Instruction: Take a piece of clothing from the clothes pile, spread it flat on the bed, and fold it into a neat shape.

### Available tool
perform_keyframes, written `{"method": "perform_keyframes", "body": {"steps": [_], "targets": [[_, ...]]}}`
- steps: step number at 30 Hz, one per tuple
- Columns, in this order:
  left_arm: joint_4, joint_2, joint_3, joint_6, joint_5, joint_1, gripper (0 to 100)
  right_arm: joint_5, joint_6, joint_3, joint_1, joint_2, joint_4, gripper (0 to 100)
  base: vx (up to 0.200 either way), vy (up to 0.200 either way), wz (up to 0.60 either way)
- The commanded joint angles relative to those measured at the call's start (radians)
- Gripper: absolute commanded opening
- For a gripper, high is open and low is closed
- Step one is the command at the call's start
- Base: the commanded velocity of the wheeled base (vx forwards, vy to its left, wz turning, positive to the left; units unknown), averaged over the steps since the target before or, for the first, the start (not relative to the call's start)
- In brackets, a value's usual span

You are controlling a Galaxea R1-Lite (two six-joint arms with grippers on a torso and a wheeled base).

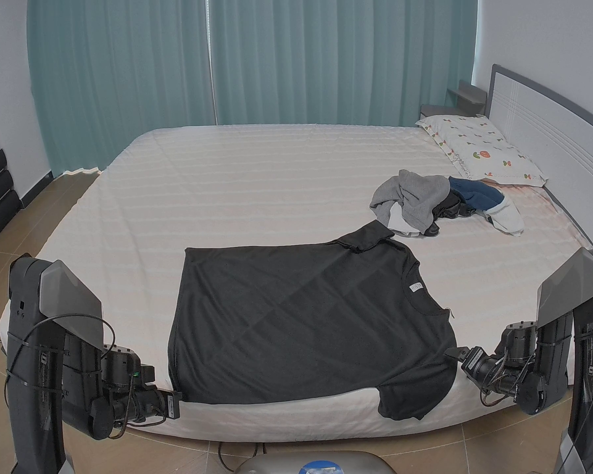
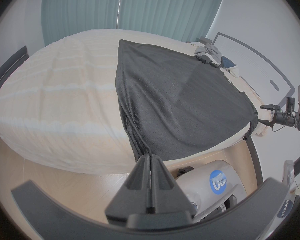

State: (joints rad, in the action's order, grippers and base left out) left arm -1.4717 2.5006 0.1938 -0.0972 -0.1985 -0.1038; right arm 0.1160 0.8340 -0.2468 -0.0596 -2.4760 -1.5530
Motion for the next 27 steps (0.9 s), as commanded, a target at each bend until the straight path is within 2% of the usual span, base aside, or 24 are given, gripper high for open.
{"method": "perform_keyframes", "body": {"steps": [1,4,9,12,13,17,21,22,24,27], "targets": [[-0.001,-0.005,-0.022,0.001,0.001,0.004,0,-0.001,-0.001,0.003,0.000,0.000,-0.016,100,0.000,0.000,0.00],[-0.001,-0.005,-0.024,0.001,-0.001,0.004,0,-0.001,-0.001,0.003,0.000,0.000,-0.016,100,0.000,0.000,0.00],[-0.012,-0.022,-0.043,-0.015,-0.002,0.038,0,-0.016,-0.056,0.027,0.000,0.012,-0.016,100,0.000,0.000,0.00],[-0.033,-0.029,-0.051,-0.056,-0.009,0.052,0,-0.019,-0.075,0.029,-0.003,0.009,-0.016,100,0.000,0.000,0.00],[-0.062,-0.036,-0.048,-0.114,-0.012,0.059,0,-0.021,-0.085,0.026,-0.009,0.005,-0.016,100,0.000,0.000,0.00],[-0.094,-0.040,-0.033,-0.194,-0.013,0.059,0,-0.021,-0.102,0.009,-0.016,0.009,-0.016,100,0.000,0.000,0.00],[-0.096,-0.042,-0.030,-0.210,-0.013,0.059,0,-0.039,-0.161,-0.029,-0.016,0.011,-0.016,100,0.000,0.000,0.00],[-0.096,-0.042,-0.034,-0.219,-0.009,0.059,0,-0.050,-0.213,-0.051,-0.014,-0.001,-0.016,100,0.000,0.000,0.00],[-0.096,-0.045,-0.047,-0.251,-0.002,0.061,0,-0.053,-0.257,-0.078,-0.011,-0.006,-0.015,100,0.000,0.000,0.00],[-0.096,-0.069,-0.067,-0.331,-0.009,0.059,0,-0.052,-0.277,-0.114,-0.011,-0.006,0.016,100,0.000,0.000,0.00]]}}
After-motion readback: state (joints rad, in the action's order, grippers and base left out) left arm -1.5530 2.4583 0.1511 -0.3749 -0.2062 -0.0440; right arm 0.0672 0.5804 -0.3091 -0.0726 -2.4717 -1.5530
